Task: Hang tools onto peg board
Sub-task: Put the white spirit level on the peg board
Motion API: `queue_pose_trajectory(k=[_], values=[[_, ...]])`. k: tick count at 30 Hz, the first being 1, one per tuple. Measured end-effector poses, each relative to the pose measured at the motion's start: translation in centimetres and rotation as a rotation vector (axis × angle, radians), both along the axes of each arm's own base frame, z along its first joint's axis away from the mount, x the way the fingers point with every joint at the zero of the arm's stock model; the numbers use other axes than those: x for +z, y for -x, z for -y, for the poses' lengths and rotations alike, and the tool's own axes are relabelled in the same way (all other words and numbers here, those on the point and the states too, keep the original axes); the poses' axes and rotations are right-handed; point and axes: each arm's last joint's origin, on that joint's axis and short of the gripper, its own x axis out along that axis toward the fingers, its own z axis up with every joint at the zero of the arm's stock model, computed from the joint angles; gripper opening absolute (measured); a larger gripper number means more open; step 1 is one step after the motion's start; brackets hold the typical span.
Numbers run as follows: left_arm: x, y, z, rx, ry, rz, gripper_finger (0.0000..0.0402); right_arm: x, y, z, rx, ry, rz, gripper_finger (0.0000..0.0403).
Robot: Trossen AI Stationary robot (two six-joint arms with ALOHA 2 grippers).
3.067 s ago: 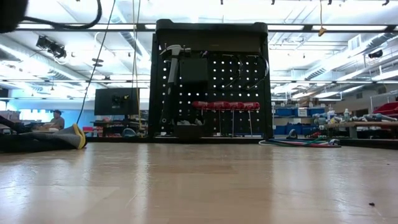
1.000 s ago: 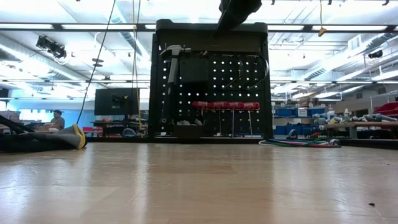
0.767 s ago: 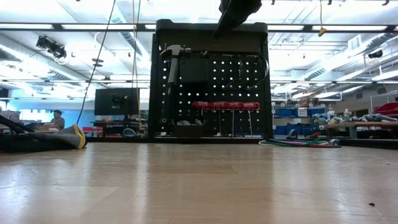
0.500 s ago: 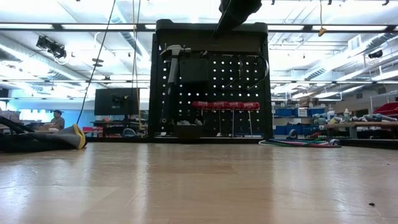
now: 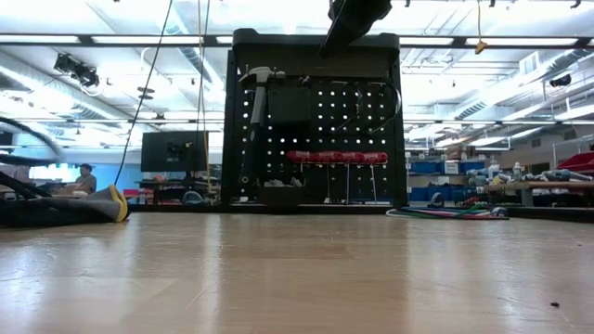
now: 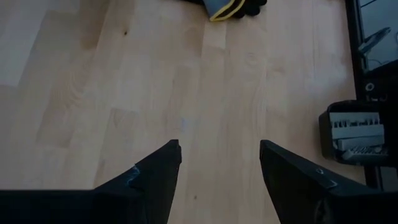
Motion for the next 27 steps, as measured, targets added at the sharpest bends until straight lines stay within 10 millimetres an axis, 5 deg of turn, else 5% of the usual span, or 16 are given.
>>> queue_pose_trajectory(k=[5, 13, 18, 22, 27], values=[[1.3, -2.0, 0.3, -0.069, -0.056, 0.254, 0.0125, 0.0, 0.0, 0.0, -0.002, -0.004, -0.001, 0.0227], [1.5, -3.4, -1.5, -0.209, -0.217, 0.391, 0.0072, 0.3, 0.4, 0.0, -0.011, 0.003, 0.000, 0.0225], [2.8, -4.6, -2.5, -0.324, -0.324, 0.486, 0.0052, 3.1, 2.3, -0.2, -0.069, 0.048, 0.033, 0.0225], [6.7, -5.4, -4.5, -0.321, -0.400, 0.506, 0.0052, 6.8, 4.9, -0.5, -0.132, 0.101, 0.161, 0.0225], [15.7, -6.3, -8.2, -0.331, -0.579, 0.623, 0.0053, 10.5, 8.3, -0.7, -0.159, 0.058, 0.352, 0.0220]])
